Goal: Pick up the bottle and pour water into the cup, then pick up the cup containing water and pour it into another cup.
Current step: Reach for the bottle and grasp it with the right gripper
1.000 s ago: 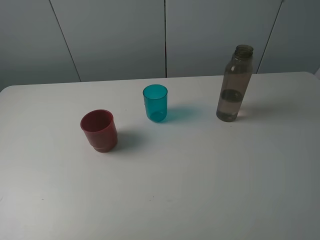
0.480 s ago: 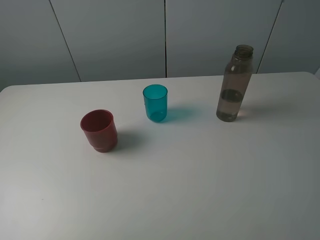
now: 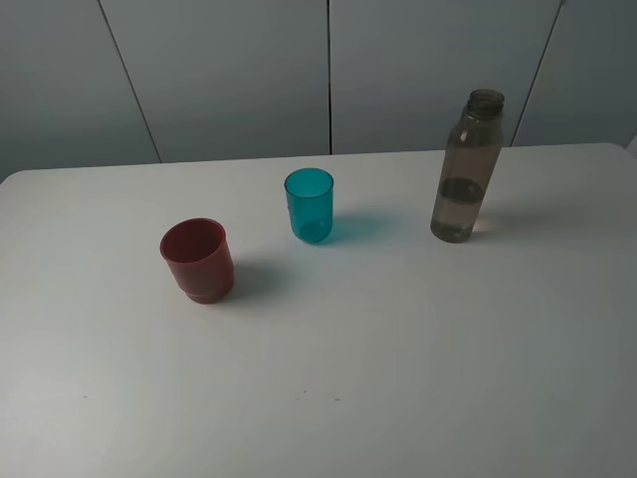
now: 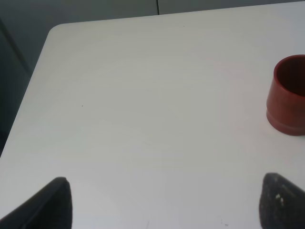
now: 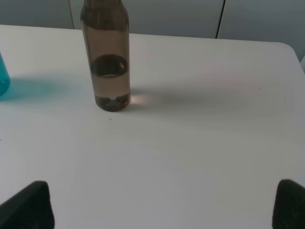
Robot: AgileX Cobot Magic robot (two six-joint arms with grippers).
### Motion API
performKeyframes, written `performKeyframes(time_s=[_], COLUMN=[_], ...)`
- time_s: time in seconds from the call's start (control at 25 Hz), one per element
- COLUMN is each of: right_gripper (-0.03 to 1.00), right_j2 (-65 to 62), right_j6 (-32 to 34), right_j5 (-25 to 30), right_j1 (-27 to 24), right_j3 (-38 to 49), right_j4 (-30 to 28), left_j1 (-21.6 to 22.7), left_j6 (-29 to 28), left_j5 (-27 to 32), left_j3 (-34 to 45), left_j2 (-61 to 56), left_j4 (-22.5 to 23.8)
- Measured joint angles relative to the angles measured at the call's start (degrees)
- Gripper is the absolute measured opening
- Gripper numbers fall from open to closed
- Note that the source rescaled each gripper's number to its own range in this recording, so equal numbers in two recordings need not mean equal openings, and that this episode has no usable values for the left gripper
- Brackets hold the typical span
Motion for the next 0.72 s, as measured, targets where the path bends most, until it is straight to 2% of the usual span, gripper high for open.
performKeyframes(time_s=[0.24, 0.32, 0.56, 0.72], right_gripper=[1.0, 1.0, 1.0, 1.0], right_j2=[0.47, 3.64, 20.08, 30.03], right_j6=[0.0, 0.0, 0.0, 0.0], right_j5=[-0.13, -1.88, -14.56, -25.59], right_j1=[0.0, 0.0, 0.0, 0.0], right_j3=[0.0, -1.45, -9.15, -10.89], right_j4=[0.0, -0.18, 0.64, 7.13], left_j1=[0.0, 0.0, 0.0, 0.0], left_j6=[0.0, 0.0, 0.0, 0.0], left_j5=[0.0, 0.0, 0.0, 0.0], left_j3=[0.0, 0.0, 0.0, 0.0], left_j2=[0.0, 0.0, 0.0, 0.0], left_j4=[0.0, 0.0, 0.0, 0.0])
